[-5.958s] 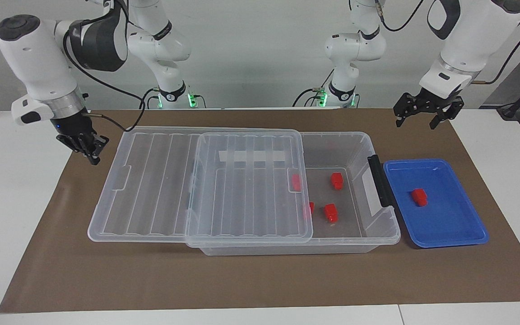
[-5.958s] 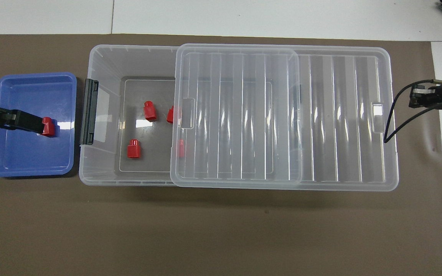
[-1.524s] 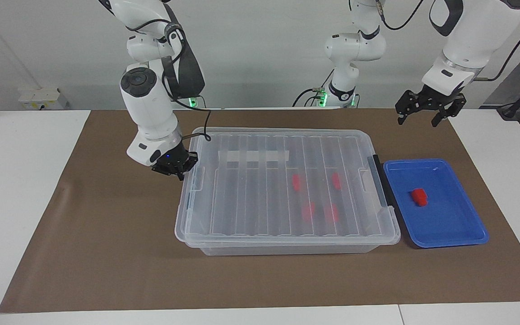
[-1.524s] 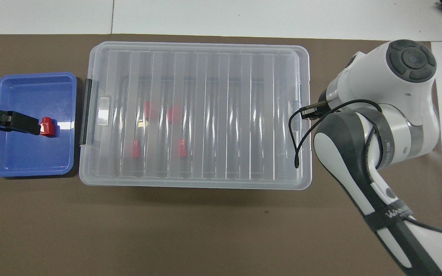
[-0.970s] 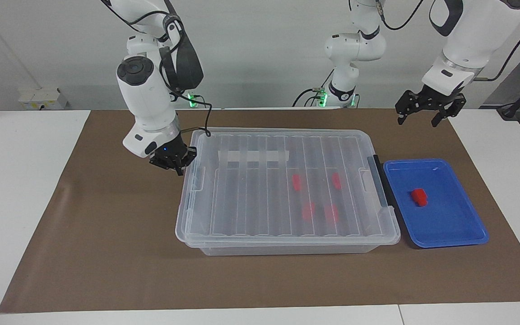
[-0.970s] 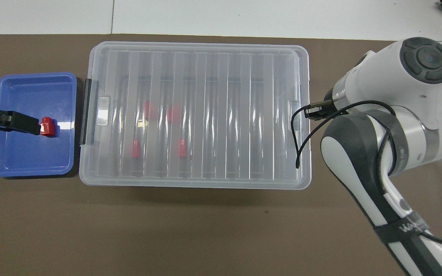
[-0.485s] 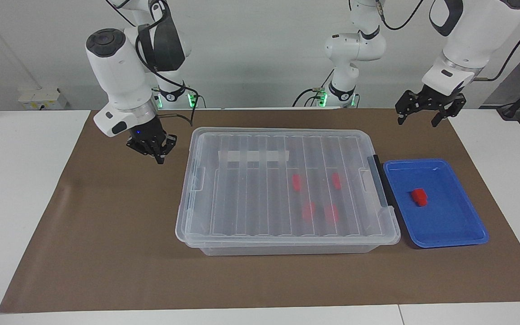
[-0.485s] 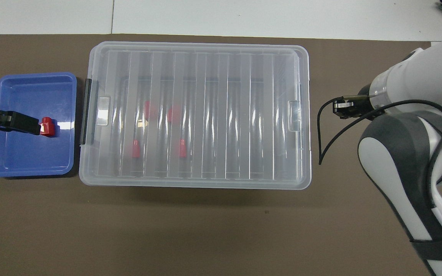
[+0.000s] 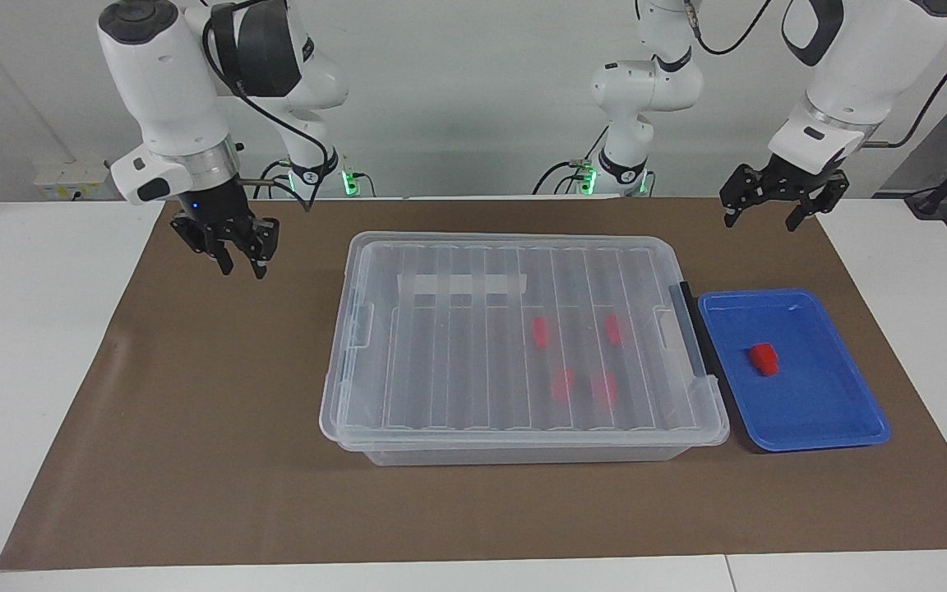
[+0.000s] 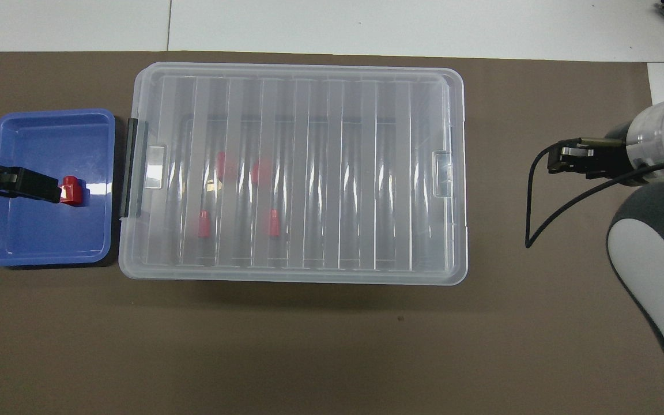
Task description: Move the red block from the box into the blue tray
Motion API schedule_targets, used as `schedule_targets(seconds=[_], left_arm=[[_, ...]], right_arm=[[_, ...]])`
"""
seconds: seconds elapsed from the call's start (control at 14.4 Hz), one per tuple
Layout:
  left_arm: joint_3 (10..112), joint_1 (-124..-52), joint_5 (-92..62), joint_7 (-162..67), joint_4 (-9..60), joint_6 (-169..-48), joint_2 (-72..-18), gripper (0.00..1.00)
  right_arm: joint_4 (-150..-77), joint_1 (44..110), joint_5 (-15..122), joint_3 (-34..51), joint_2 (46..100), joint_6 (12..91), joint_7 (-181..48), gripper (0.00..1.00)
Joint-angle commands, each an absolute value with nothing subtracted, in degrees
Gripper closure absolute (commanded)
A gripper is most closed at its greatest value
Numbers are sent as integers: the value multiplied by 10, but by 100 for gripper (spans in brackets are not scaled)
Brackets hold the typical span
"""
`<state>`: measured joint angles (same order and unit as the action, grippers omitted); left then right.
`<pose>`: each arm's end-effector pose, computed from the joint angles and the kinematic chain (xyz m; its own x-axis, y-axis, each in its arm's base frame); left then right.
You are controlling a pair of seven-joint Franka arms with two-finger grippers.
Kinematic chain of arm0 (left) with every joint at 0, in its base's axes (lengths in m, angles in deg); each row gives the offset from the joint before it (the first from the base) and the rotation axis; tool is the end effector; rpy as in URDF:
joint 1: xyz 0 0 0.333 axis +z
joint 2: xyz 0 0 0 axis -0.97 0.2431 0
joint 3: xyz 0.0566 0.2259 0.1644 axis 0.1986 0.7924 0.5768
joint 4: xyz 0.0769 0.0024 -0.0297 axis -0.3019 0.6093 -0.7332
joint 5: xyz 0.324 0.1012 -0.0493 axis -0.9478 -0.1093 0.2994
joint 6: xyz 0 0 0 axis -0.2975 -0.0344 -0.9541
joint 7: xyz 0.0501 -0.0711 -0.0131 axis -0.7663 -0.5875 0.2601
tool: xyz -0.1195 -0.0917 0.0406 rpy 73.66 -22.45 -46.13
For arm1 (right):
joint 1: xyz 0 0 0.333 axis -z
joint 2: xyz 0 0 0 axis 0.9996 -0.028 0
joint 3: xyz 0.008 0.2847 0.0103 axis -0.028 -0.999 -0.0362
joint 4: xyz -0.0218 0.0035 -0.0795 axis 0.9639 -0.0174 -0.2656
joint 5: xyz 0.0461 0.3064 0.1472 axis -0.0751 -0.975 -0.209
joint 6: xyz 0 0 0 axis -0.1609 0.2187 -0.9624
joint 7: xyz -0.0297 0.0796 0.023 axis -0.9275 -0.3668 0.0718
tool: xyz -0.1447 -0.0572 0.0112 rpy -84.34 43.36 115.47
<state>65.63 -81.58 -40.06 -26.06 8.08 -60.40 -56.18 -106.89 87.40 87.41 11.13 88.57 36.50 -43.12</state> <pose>0.4946 -0.0324 0.5408 0.9849 -0.1725 -0.0123 -0.1725 -0.9850 -0.0028 0.5220 0.0413 0.5216 0.9785 -0.1686 0.1190 -0.1723 -0.9848 0.0209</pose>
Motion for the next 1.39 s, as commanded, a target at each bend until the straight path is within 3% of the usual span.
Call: schedule_targets(seconds=[0.0,0.28,0.42,0.97,1.32], left_arm=[[659,-816,-394,-264,80,-598,-568,0],[659,-816,-394,-264,80,-598,-568,0],[659,-817,-394,-264,81,-598,-568,0],[659,-817,-394,-264,80,-598,-568,0],[659,-816,-394,-264,80,-598,-568,0]], right_arm=[[-1049,884,869,113,899,328,-421,0],[-956,887,872,111,869,227,-425,0],[-925,891,872,113,850,217,-452,0],[-1009,887,870,112,911,200,-452,0],[-1010,888,870,112,911,202,-451,0]])
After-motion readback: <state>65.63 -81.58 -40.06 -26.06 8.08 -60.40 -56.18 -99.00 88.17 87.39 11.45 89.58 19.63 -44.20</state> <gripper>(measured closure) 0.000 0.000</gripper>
